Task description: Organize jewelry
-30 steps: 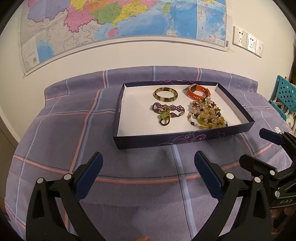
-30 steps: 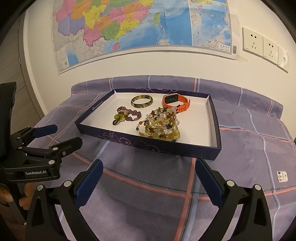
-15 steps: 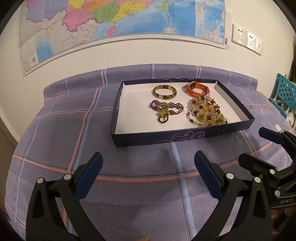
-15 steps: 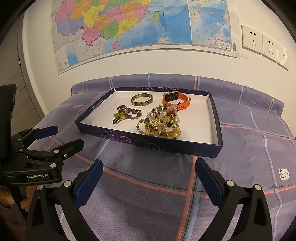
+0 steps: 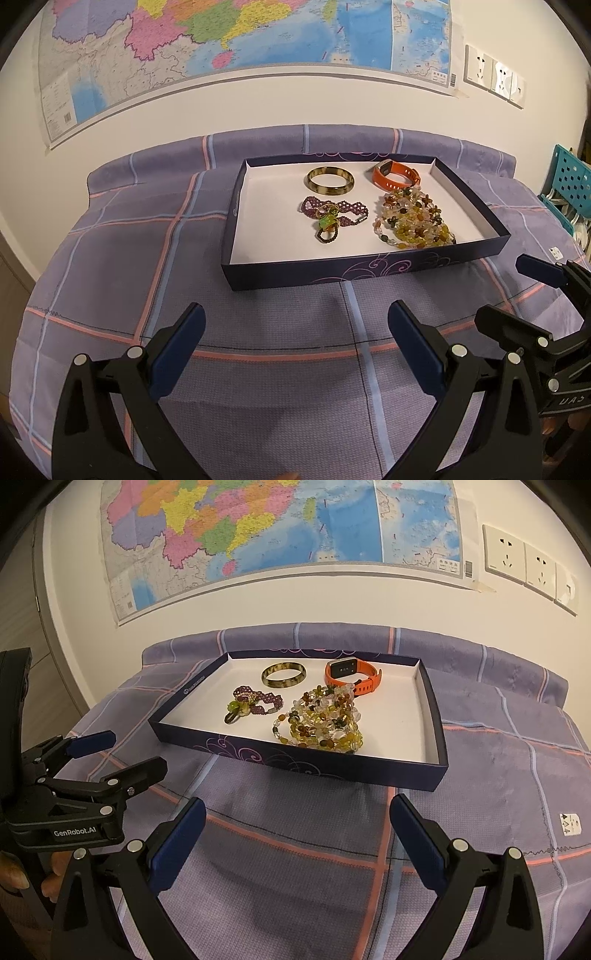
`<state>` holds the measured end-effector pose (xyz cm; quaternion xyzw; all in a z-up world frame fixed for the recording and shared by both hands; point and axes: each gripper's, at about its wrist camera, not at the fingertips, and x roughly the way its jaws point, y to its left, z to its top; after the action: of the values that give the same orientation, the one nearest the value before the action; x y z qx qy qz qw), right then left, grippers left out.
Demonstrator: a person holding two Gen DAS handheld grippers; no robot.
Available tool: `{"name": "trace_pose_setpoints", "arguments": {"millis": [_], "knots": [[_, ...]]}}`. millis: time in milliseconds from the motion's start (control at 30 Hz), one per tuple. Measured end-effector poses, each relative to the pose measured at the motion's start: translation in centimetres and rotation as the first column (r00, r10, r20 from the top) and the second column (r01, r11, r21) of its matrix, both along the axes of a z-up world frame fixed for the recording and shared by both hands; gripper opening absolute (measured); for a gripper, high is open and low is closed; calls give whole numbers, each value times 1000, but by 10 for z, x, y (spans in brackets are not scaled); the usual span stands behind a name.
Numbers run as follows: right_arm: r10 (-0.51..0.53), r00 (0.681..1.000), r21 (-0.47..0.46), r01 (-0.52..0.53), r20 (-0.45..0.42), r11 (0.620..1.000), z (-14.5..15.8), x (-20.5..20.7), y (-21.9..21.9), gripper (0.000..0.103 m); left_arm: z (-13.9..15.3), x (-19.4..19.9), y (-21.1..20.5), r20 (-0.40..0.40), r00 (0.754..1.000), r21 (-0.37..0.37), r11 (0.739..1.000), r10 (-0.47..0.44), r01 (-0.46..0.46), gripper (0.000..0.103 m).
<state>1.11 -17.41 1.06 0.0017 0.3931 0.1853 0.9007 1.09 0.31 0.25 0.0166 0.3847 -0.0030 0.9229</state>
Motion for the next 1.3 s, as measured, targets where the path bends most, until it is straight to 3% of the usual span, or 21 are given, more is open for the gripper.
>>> {"name": "trace_pose_setpoints", "arguments": {"millis": [1300], "knots": [[-4,1000,5,4,-3,1000,-1,2,0,96,-1,0,-3,-1,1000,3,1000,-9,9,97]]}}
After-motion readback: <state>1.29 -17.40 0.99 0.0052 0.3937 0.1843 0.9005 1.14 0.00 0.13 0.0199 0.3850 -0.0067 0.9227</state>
